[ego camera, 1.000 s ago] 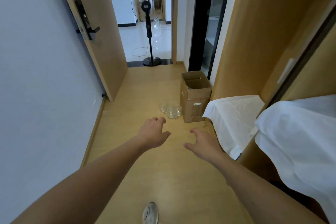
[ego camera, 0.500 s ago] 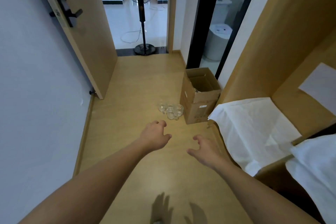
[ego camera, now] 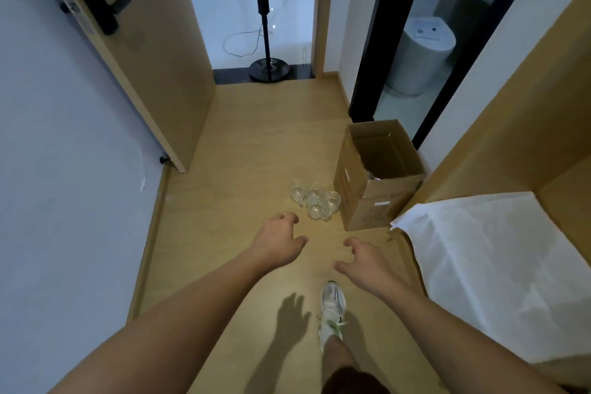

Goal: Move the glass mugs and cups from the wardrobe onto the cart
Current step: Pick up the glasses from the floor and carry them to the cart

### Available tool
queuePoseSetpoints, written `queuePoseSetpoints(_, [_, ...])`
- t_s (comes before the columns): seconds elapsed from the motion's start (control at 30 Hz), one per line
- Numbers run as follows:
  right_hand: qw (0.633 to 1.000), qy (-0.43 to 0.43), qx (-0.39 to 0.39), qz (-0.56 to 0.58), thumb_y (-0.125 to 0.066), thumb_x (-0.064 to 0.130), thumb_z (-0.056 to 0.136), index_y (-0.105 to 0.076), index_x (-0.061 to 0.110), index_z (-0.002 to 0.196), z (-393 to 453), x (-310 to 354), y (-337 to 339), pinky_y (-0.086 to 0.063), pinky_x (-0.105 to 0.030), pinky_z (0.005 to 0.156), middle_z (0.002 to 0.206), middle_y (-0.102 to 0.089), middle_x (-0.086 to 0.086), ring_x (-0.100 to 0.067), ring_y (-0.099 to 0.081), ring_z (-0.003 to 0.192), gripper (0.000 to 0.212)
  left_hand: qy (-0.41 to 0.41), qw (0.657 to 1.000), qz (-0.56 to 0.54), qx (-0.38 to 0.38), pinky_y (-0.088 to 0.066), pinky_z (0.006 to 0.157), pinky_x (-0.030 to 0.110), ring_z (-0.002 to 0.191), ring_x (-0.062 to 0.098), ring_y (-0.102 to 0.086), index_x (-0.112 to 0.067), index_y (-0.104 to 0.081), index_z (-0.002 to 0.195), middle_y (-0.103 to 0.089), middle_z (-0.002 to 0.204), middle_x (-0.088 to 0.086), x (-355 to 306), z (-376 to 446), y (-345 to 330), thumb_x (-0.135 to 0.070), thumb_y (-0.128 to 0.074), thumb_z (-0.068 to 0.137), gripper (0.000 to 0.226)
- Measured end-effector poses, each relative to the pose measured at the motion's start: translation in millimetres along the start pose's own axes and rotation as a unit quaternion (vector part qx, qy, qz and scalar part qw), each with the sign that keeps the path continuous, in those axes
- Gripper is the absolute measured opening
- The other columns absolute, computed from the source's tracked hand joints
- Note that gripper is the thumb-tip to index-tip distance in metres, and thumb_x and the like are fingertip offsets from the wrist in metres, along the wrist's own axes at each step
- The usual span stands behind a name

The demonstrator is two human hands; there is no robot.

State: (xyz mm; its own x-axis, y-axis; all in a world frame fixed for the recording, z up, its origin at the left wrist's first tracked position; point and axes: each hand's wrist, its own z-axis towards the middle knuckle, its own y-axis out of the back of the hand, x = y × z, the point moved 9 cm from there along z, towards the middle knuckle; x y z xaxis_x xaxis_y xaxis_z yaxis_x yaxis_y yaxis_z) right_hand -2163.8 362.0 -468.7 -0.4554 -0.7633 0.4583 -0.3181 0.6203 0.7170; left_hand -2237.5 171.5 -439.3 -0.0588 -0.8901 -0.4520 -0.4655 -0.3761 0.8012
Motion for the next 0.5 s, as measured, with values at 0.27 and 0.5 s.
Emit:
queuePoseSetpoints(0.27, [0.997, -0.026, 0.045, 0.057, -0.074, 0.046, 0.085, -0.055, 0.017, 0.136, 143, -16, 45, -0.049, -0.033, 0.094, 0.129, -0.063, -0.01, -0.027, -0.061, 0.116, 0.062, 0.081, 0.995, 0.006, 0.057, -0.041, 0.104, 0.034, 0.128, 0.03, -0.05, -0.019, -0.052, 0.138, -0.054, 0.138, 0.01, -15, 129, -4, -0.047, -0.06, 0.095, 0.052])
queuePoseSetpoints(0.5, [0.993, -0.053, 0.082, 0.06, -0.073, 0.042, 0.088, -0.056, 0.016, 0.132, 236, -32, 34, -0.048, -0.034, 0.092, 0.125, -0.065, -0.012, -0.031, -0.06, 0.116, 0.054, 0.127, 0.989, -0.069, 0.038, -0.036, 0.087, 0.027, 0.112, 0.027, -0.057, -0.018, -0.058, 0.132, -0.059, 0.128, 0.009, -18, 218, -19, -0.044, -0.064, 0.095, 0.045])
